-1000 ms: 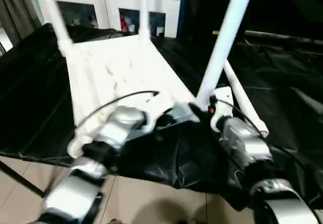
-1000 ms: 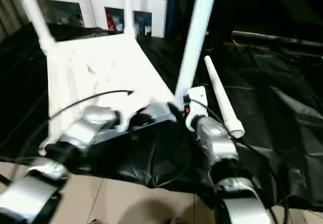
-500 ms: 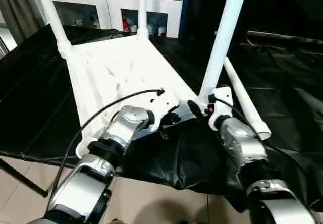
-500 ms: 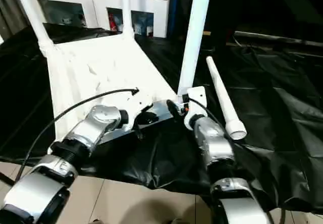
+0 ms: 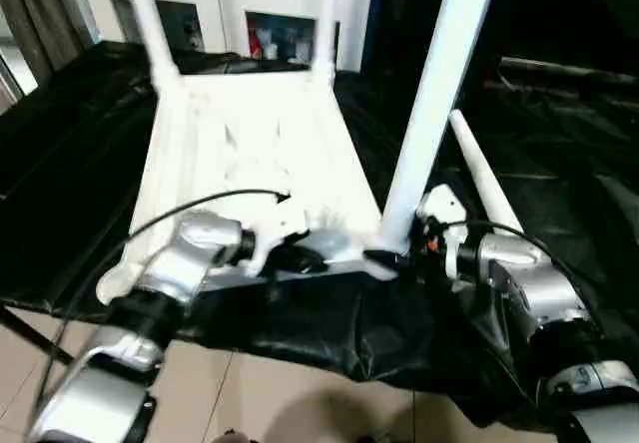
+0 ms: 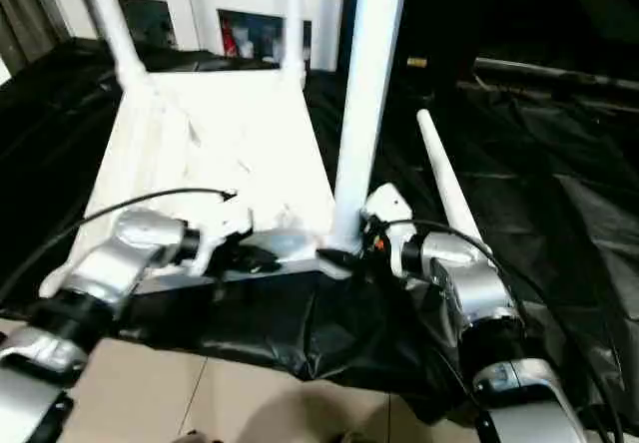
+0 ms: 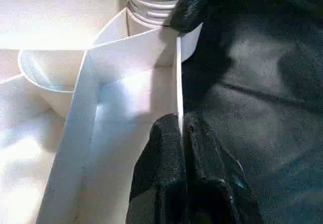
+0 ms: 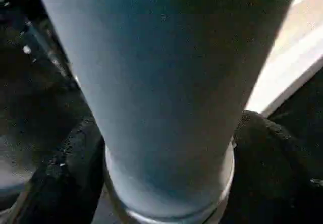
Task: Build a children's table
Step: Rotate leg to tighten
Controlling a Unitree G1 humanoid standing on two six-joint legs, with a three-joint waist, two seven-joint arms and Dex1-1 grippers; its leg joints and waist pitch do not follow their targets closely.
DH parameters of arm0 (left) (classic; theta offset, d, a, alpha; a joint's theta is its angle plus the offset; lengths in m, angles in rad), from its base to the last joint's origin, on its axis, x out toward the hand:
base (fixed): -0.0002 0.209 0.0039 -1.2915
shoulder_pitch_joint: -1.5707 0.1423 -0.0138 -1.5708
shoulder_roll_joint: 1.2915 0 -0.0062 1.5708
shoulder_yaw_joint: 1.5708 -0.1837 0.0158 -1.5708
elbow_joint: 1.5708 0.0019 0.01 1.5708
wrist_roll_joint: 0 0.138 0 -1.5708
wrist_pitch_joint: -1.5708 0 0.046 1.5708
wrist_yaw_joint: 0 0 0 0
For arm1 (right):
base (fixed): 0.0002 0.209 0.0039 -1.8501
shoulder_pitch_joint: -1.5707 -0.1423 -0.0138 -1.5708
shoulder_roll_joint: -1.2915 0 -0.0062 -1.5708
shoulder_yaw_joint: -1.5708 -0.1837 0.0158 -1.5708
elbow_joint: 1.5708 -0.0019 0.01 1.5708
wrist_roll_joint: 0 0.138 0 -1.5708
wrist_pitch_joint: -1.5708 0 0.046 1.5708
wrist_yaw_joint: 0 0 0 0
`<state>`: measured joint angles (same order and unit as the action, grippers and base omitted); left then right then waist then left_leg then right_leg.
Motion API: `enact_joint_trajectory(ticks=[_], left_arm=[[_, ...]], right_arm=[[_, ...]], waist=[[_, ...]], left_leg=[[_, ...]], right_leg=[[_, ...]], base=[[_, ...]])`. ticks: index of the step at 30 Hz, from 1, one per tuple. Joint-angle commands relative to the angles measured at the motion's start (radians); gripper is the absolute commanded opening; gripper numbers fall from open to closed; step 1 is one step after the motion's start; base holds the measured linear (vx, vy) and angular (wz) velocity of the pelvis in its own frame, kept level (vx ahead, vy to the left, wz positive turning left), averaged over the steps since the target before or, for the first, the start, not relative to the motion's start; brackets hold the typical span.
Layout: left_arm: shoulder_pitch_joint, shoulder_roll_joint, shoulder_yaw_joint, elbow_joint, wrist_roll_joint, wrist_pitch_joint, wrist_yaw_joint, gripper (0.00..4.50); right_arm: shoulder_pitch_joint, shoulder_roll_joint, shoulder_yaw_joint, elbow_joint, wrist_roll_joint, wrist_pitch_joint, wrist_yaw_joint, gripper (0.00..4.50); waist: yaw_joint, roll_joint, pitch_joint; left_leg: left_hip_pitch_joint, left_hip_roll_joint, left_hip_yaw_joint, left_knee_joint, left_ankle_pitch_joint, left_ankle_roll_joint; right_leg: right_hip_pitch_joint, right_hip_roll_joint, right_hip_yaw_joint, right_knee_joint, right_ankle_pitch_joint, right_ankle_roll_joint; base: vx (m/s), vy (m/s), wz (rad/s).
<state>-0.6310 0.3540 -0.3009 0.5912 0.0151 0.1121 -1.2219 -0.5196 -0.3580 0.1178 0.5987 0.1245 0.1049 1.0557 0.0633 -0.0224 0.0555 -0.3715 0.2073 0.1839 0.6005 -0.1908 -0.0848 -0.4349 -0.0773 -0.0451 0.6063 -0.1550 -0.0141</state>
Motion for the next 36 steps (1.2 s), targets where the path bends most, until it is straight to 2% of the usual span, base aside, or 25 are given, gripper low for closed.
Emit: enact_joint_trajectory(ticks=[1,2,3,4,6,14,17,18,19,20,21,23,24,25,27,29,30,31,33,35,36], left_arm=[[0.003,-0.001,-0.014,-0.045,-0.021,-0.013,-0.039,0.0],[0.005,0.002,-0.013,-0.045,-0.021,-0.013,-0.039,0.0],[0.006,0.005,-0.011,-0.044,-0.02,-0.014,-0.039,0.0],[0.011,0.009,-0.009,-0.052,-0.021,-0.011,-0.041,0.0],[0.018,0.013,-0.004,-0.063,-0.024,-0.004,-0.042,0.0],[0.024,0.008,0.003,-0.077,-0.034,0.012,-0.029,0.0],[0.005,-0.03,0.016,-0.041,-0.018,0.014,0.054,0.0],[-0.013,-0.056,0.023,-0.009,-0.001,0.013,0.121,0.0],[-0.045,-0.102,0.031,0.046,0.025,0.017,0.227,0.0],[-0.045,-0.102,0.031,0.046,0.025,0.017,0.227,0.0],[-0.064,-0.129,0.033,0.077,0.038,0.023,0.283,0.0],[-0.079,-0.151,0.035,0.099,0.046,0.031,0.323,0.0],[-0.102,-0.19,0.041,0.131,0.055,0.046,0.394,0.0],[-0.112,-0.206,0.044,0.143,0.057,0.053,0.421,0.0],[-0.137,-0.255,0.036,0.173,0.066,0.063,0.474,0.0],[-0.152,-0.288,0.022,0.198,0.08,0.05,0.49,0.0],[-0.154,-0.297,0.017,0.203,0.083,0.044,0.485,0.0],[-0.154,-0.299,0.015,0.204,0.084,0.042,0.479,0.0],[-0.149,-0.291,0.01,0.203,0.085,0.037,0.465,0.0],[-0.146,-0.285,0.008,0.202,0.085,0.033,0.457,0.0],[-0.143,-0.28,0.006,0.199,0.085,0.032,0.449,0.0]], right_arm=[[-0.004,-0.016,0.0,-0.009,0.0,0.005,0.014,3.86],[-0.005,-0.016,0.0,-0.007,-0.001,0.004,0.017,3.86],[-0.007,-0.015,0.0,-0.005,0.0,0.004,0.02,3.6],[-0.006,-0.015,0.002,-0.007,0.006,0.008,0.026,3.6],[-0.005,-0.013,0.006,-0.012,0.017,0.015,0.039,3.4],[0.023,-0.002,0.002,-0.039,0.033,0.048,0.038,2.87],[0.03,0.035,-0.019,-0.004,0.008,0.049,-0.075,2.82],[0.03,0.063,-0.034,0.021,-0.001,0.05,-0.156,2.79],[0.028,0.115,-0.062,0.06,-0.011,0.049,-0.295,2.79],[0.028,0.115,-0.062,0.06,-0.011,0.049,-0.295,2.78],[0.023,0.148,-0.081,0.083,-0.014,0.047,-0.38,2.78],[0.016,0.173,-0.1,0.104,-0.013,0.047,-0.449,2.77],[0.004,0.216,-0.129,0.138,-0.009,0.044,-0.562,2.77],[-0.001,0.231,-0.139,0.151,-0.006,0.045,-0.603,2.77],[-0.017,0.282,-0.139,0.177,-0.018,0.043,-0.699,2.77],[-0.028,0.326,-0.126,0.182,-0.034,0.022,-0.713,2.77],[-0.029,0.341,-0.12,0.174,-0.034,0.005,-0.693,3.12],[-0.031,0.347,-0.12,0.17,-0.032,-0.007,-0.681,3.12],[-0.036,0.345,-0.115,0.166,-0.026,-0.022,-0.648,3.49],[-0.039,0.339,-0.11,0.165,-0.025,-0.029,-0.631,3.57],[-0.04,0.333,-0.105,0.161,-0.025,-0.032,-0.617,3.67]], waist=[[0.001,0.001,-0.069],[0.0,0.001,-0.069],[0.0,0.0,-0.069],[0.0,-0.007,-0.069],[0.0,-0.003,-0.069],[-0.001,-0.004,-0.068],[-0.002,-0.005,-0.066],[-0.006,-0.006,-0.065],[-0.006,-0.006,-0.065],[-0.008,-0.007,-0.063],[-0.008,-0.008,-0.063],[-0.008,-0.007,-0.064],[-0.008,-0.008,-0.064],[-0.01,-0.006,-0.063],[-0.01,-0.001,-0.063],[-0.011,-0.003,-0.064],[-0.009,-0.002,-0.063],[-0.009,-0.002,-0.063],[-0.01,-0.004,-0.063],[-0.011,-0.002,-0.061],[-0.012,-0.005,-0.061]], left_leg=[[0.009,0.02,0.001,-0.071,-0.19,0.066],[0.01,0.02,0.002,-0.071,-0.194,0.061],[0.01,0.019,0.001,-0.071,-0.196,0.058],[0.009,0.019,0.002,-0.071,-0.193,0.058],[0.009,0.019,0.001,-0.071,-0.186,0.059],[0.008,0.018,0.001,-0.071,-0.178,0.059],[0.009,0.017,0.001,-0.071,-0.182,0.051],[0.008,0.015,0.001,-0.072,-0.191,0.039],[0.012,0.012,0.001,-0.072,-0.211,0.029],[0.011,0.01,0.002,-0.072,-0.215,0.025],[0.013,0.009,0.0,-0.073,-0.226,0.014],[0.016,0.009,-0.002,-0.074,-0.234,0.004],[0.013,0.008,-0.002,-0.074,-0.236,0.009],[0.017,0.006,-0.001,-0.073,-0.247,0.007],[0.014,0.005,-0.003,-0.075,-0.247,0.008],[0.012,0.005,-0.003,-0.075,-0.25,0.011],[0.012,0.005,-0.004,-0.077,-0.26,0.017],[0.01,0.006,-0.005,-0.078,-0.26,0.02],[0.01,0.007,-0.004,-0.078,-0.267,0.025],[0.009,0.008,-0.005,-0.079,-0.275,0.028],[0.009,0.007,-0.006,-0.08,-0.279,0.03]], right_leg=[[0.068,-0.048,0.03,-0.062,-0.179,-0.251],[0.068,-0.048,0.031,-0.063,-0.187,-0.248],[0.068,-0.049,0.031,-0.064,-0.195,-0.244],[0.069,-0.049,0.031,-0.065,-0.202,-0.239],[0.069,-0.051,0.031,-0.064,-0.208,-0.235],[0.067,-0.048,0.031,-0.064,-0.211,-0.227],[0.064,-0.048,0.032,-0.067,-0.226,-0.222],[0.063,-0.048,0.032,-0.071,-0.257,-0.21],[0.061,-0.049,0.032,-0.078,-0.312,-0.194],[0.059,-0.048,0.033,-0.082,-0.335,-0.183],[0.058,-0.049,0.032,-0.085,-0.378,-0.165],[0.057,-0.049,0.03,-0.089,-0.401,-0.149],[0.059,-0.048,0.03,-0.09,-0.407,-0.146],[0.052,-0.047,0.03,-0.094,-0.431,-0.137],[0.053,-0.047,0.028,-0.097,-0.436,-0.129],[0.053,-0.045,0.028,-0.097,-0.423,-0.126],[0.055,-0.045,0.027,-0.096,-0.409,-0.128],[0.057,-0.046,0.027,-0.095,-0.404,-0.129],[0.055,-0.046,0.026,-0.096,-0.4,-0.134],[0.056,-0.046,0.026,-0.096,-0.401,-0.139],[0.057,-0.046,0.026,-0.096,-0.407,-0.137]], base=[[0.0,0.0,0.0],[0.0,0.0,0.0],[0.0,0.0,0.0],[0.0,0.0,0.0],[0.0,0.0,0.0],[0.0,0.0,0.0],[0.0,0.0,0.0],[0.0,0.0,0.0],[0.0,0.0,0.0],[0.0,0.0,0.0],[0.0,0.0,0.0],[0.0,0.0,0.0],[0.0,0.0,0.0],[0.0,0.0,0.0],[0.0,0.0,0.0],[0.0,0.0,0.0],[0.0,0.0,0.0],[0.0,0.0,0.0],[0.0,0.0,0.0],[0.0,0.0,0.0],[0.0,0.0,0.0]])
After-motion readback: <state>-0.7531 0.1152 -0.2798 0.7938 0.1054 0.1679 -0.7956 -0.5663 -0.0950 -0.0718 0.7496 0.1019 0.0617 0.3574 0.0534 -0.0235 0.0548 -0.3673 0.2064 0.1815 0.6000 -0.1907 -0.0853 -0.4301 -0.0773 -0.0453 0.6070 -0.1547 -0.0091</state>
